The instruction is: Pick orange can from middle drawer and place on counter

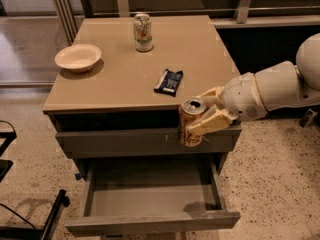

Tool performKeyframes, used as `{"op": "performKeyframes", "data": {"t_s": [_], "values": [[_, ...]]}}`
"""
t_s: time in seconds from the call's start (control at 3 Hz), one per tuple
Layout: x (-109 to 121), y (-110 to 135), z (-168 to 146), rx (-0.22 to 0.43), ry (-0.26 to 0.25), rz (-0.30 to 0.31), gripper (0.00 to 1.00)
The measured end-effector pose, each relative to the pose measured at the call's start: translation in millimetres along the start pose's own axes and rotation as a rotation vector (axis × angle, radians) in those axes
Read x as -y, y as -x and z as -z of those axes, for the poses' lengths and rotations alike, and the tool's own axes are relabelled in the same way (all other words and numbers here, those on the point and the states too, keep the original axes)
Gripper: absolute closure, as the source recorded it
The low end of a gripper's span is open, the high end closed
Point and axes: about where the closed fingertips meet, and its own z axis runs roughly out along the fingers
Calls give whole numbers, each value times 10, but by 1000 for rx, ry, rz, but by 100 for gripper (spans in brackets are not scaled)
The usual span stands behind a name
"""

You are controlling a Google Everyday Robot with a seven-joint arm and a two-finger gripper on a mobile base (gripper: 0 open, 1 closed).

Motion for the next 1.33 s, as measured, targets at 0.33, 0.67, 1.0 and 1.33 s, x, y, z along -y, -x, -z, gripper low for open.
{"op": "performKeyframes", "data": {"t_s": [0.33,0.67,1.0,1.33], "values": [[205,330,211,14,-33,9,100],[585,676,419,49,-88,22,100],[932,859,534,71,-128,7,100],[1250,867,609,79,-162,-41,100]]}}
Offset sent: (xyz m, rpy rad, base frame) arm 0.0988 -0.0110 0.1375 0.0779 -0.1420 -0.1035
